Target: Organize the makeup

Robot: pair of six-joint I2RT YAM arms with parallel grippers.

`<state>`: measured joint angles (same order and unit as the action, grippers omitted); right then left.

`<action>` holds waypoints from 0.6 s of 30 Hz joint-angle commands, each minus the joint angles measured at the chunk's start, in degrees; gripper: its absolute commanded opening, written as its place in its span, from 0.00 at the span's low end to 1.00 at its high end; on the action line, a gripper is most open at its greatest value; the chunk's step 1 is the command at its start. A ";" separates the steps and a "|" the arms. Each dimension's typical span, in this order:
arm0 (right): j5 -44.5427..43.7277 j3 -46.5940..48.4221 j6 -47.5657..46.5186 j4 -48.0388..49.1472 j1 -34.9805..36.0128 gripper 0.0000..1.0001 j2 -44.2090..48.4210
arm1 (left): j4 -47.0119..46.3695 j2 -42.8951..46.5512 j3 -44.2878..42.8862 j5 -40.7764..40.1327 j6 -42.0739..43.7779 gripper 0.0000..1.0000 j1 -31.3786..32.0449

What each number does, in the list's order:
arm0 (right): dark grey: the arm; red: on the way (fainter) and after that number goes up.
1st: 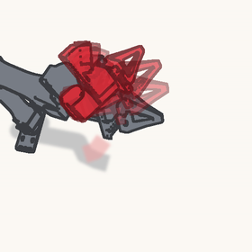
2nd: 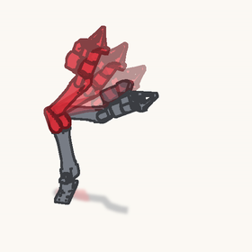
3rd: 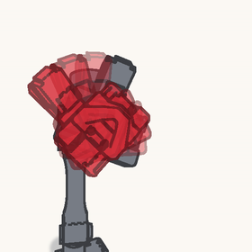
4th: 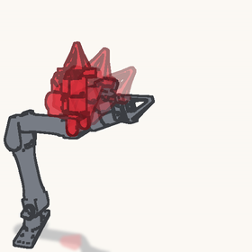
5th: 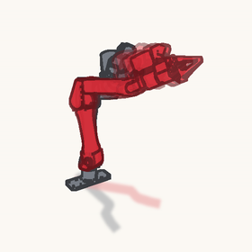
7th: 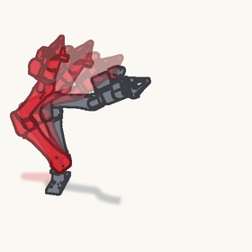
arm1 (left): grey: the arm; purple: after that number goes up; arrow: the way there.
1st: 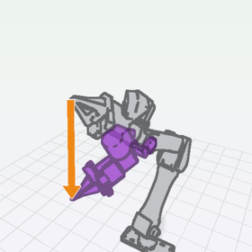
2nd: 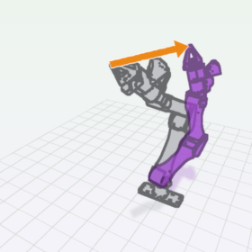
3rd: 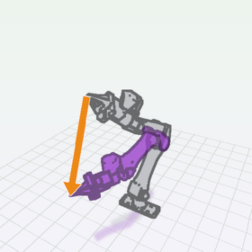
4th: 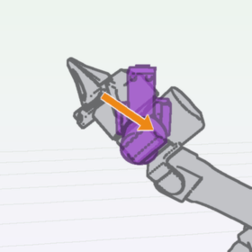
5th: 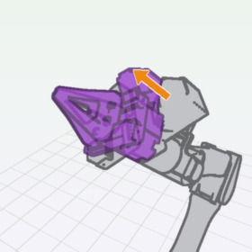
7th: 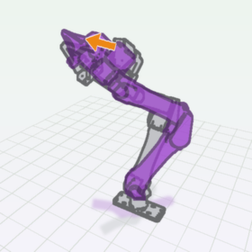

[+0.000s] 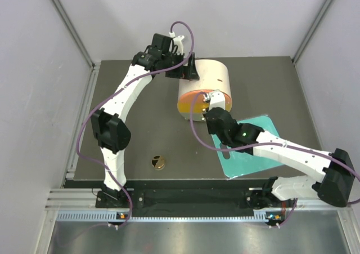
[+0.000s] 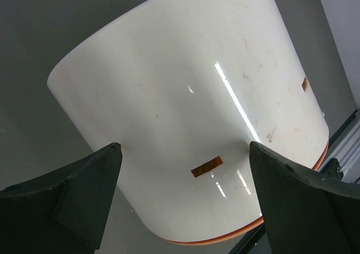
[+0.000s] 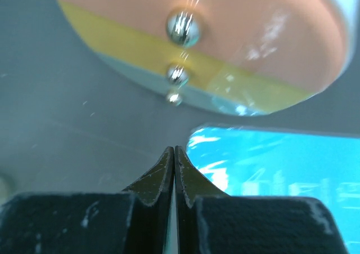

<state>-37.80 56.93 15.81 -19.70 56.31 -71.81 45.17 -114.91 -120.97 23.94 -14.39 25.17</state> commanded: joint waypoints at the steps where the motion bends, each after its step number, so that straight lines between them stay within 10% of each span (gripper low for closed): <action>1: 15.99 -4.45 11.84 0.71 -3.57 0.00 2.38 | 0.80 1.01 0.38 -0.48 1.12 0.99 0.23; 10: 40.86 -13.67 22.04 11.59 -18.58 0.16 3.34 | 0.71 1.89 2.66 0.14 1.30 0.99 0.23; 18: 57.04 -27.30 38.05 32.69 -28.36 0.62 4.50 | 0.89 2.50 3.37 0.40 1.47 0.99 0.23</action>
<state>7.81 33.21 43.53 -2.66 30.59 -67.18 44.01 -114.37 -119.17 25.06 -14.66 25.17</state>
